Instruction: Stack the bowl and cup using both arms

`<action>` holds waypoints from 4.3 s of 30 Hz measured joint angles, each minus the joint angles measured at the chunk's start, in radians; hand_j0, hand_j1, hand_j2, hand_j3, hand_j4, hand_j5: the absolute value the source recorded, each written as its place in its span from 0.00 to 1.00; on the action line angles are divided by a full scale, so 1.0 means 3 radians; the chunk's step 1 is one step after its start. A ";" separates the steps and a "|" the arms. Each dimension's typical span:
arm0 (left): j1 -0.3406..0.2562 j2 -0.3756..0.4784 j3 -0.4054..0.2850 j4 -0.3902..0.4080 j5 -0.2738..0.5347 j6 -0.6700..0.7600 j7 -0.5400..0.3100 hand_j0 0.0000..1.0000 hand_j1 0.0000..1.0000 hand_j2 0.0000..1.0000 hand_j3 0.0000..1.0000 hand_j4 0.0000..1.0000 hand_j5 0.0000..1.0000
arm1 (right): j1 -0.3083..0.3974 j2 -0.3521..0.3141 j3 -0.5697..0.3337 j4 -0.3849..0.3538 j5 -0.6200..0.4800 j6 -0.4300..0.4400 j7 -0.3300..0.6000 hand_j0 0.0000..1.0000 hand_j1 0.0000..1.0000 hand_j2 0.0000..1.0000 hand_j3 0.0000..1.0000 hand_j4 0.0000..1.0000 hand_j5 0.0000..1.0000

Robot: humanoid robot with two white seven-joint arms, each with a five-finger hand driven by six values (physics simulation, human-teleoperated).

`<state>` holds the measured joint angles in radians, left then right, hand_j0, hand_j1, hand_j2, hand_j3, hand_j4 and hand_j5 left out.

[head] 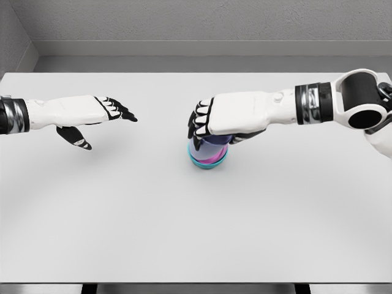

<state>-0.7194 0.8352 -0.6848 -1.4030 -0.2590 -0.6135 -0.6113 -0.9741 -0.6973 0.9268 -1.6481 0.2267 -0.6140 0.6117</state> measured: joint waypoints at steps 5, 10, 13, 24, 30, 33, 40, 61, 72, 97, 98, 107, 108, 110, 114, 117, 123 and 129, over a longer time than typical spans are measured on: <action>0.0000 0.0000 0.0000 -0.0001 0.0000 0.0000 0.0000 1.00 1.00 1.00 1.00 1.00 1.00 | 0.0000 -0.0002 0.0009 0.0065 0.0005 0.0000 0.0000 0.60 0.60 0.60 0.60 0.60 0.60; 0.0000 0.0000 0.0000 -0.0001 0.0000 0.0000 0.0000 1.00 1.00 1.00 1.00 1.00 1.00 | 0.0000 -0.0002 0.0011 0.0108 0.0005 0.0000 0.0000 0.60 0.60 0.60 0.60 0.60 0.60; 0.0000 0.0000 0.0000 -0.0002 0.0000 0.0000 0.0000 1.00 1.00 1.00 1.00 1.00 1.00 | 0.0015 -0.0002 0.0021 0.0134 0.0006 0.0000 0.0000 0.60 0.60 0.60 0.60 0.60 0.60; 0.0000 0.0000 0.0000 -0.0002 0.0000 0.0000 0.0000 1.00 1.00 1.00 1.00 1.00 1.00 | 0.0010 0.0022 0.0067 0.0192 0.0013 0.0001 -0.0001 0.60 0.60 0.60 0.60 0.60 0.60; 0.0000 0.0000 0.0000 -0.0002 0.0000 0.0000 0.0000 1.00 1.00 1.00 1.00 1.00 1.00 | 0.0010 0.0071 0.0070 0.0269 0.0017 0.0000 -0.0001 0.60 0.60 0.60 0.60 0.60 0.60; 0.0000 0.0000 -0.0001 -0.0002 0.0000 0.0000 0.0000 1.00 1.00 1.00 1.00 1.00 1.00 | 0.0010 0.0084 0.0072 0.0288 0.0020 0.0000 -0.0001 0.60 0.60 0.60 0.60 0.60 0.60; 0.0000 -0.0001 -0.0001 -0.0002 0.0000 0.0000 0.0000 1.00 1.00 1.00 1.00 1.00 1.00 | 0.0010 0.0109 0.0073 0.0309 0.0021 0.0000 -0.0001 0.60 0.60 0.60 0.60 0.60 0.60; 0.0000 -0.0005 0.0000 -0.0002 0.0000 0.0000 0.0000 1.00 1.00 1.00 1.00 1.00 1.00 | 0.0010 0.0209 0.0089 0.0496 0.0062 0.0001 -0.0001 0.60 0.60 0.60 0.60 0.60 0.60; 0.0000 -0.0005 -0.0002 -0.0002 0.0000 0.0000 0.0000 1.00 1.00 1.00 1.00 1.00 1.00 | 0.0005 0.0258 0.0129 0.0565 0.0082 0.0000 0.0000 0.60 0.60 0.60 0.60 0.60 0.60; 0.0000 -0.0005 -0.0004 -0.0002 0.0000 0.0000 0.0000 1.00 1.00 1.00 1.00 1.00 1.00 | 0.0071 0.0164 -0.0095 0.0582 0.0090 -0.0002 0.0000 1.00 1.00 1.00 1.00 1.00 1.00; 0.0000 -0.0005 -0.0004 -0.0002 0.0000 0.0000 0.0000 1.00 1.00 1.00 1.00 1.00 1.00 | 0.0133 0.0111 -0.0265 0.0588 0.0054 -0.0003 0.0000 1.00 1.00 1.00 1.00 1.00 1.00; 0.0000 -0.0005 -0.0003 -0.0002 0.0000 0.0000 0.0000 1.00 1.00 1.00 1.00 1.00 1.00 | 0.0317 -0.0169 -0.1160 0.1321 -0.0409 0.0002 -0.0001 1.00 1.00 1.00 1.00 1.00 1.00; 0.0000 -0.0005 -0.0003 -0.0002 0.0000 0.0000 0.0000 1.00 1.00 1.00 1.00 1.00 1.00 | 0.0317 -0.0176 -0.1172 0.1406 -0.0413 0.0001 -0.0001 1.00 1.00 1.00 1.00 1.00 1.00; 0.0000 -0.0005 -0.0003 -0.0002 0.0000 0.0000 0.0000 1.00 1.00 1.00 1.00 1.00 1.00 | 0.0317 -0.0185 -0.1185 0.1528 -0.0416 0.0001 -0.0001 1.00 1.00 1.00 1.00 1.00 1.00; 0.0000 -0.0005 -0.0003 -0.0003 0.0000 0.0000 0.0000 1.00 1.00 1.00 1.00 1.00 1.00 | 0.0307 -0.0189 -0.1066 0.1629 -0.0403 0.0001 -0.0001 1.00 1.00 1.00 1.00 1.00 1.00; 0.0000 -0.0005 -0.0002 -0.0002 0.0000 0.0000 0.0000 1.00 1.00 1.00 1.00 1.00 1.00 | 0.0307 -0.0188 -0.0977 0.1652 -0.0396 0.0000 -0.0001 1.00 1.00 1.00 1.00 1.00 1.00; 0.0051 -0.0007 -0.0007 -0.0001 0.0000 0.0000 0.0000 1.00 1.00 1.00 1.00 1.00 1.00 | 0.0312 -0.0193 -0.0931 0.1667 -0.0392 0.0000 -0.0001 1.00 1.00 1.00 1.00 1.00 1.00; 0.0118 0.0004 -0.0010 0.0028 -0.0001 0.0000 0.0000 1.00 1.00 1.00 1.00 1.00 1.00 | 0.0312 -0.0198 -0.0923 0.1674 -0.0391 0.0001 -0.0001 1.00 1.00 1.00 1.00 1.00 1.00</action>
